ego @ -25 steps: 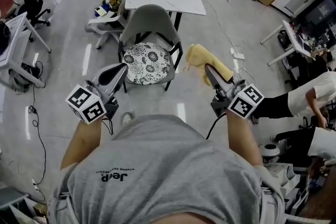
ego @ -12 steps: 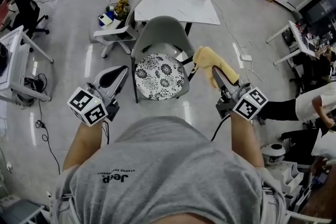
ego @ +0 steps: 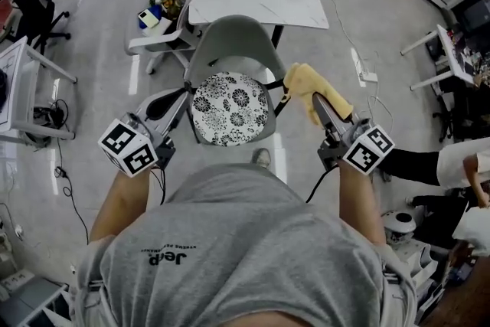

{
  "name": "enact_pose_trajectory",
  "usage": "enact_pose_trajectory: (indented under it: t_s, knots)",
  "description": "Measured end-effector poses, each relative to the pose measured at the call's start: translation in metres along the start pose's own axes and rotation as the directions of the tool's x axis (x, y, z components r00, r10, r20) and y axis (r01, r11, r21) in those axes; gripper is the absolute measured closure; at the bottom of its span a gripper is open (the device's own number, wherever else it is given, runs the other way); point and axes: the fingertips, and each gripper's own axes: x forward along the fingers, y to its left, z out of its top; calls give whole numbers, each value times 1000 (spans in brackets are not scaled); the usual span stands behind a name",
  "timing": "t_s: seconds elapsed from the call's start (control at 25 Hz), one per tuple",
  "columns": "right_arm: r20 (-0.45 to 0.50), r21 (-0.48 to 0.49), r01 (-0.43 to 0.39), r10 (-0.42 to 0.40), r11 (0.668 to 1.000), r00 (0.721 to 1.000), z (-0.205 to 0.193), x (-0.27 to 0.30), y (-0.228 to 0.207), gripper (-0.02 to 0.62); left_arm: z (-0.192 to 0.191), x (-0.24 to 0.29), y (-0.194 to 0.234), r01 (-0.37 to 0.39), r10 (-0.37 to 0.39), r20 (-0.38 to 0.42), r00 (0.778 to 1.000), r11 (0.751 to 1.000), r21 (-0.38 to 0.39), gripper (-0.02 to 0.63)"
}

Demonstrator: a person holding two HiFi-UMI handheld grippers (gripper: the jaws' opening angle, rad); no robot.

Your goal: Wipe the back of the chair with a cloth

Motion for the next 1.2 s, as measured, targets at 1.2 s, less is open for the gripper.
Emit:
enact_pose_trajectory:
  t_s: [1.2]
  knots:
    - [-366,-59,-159,127,985,922,-120,266,-178,534,-61,115,144,-107,111,-125,986,994,37,548]
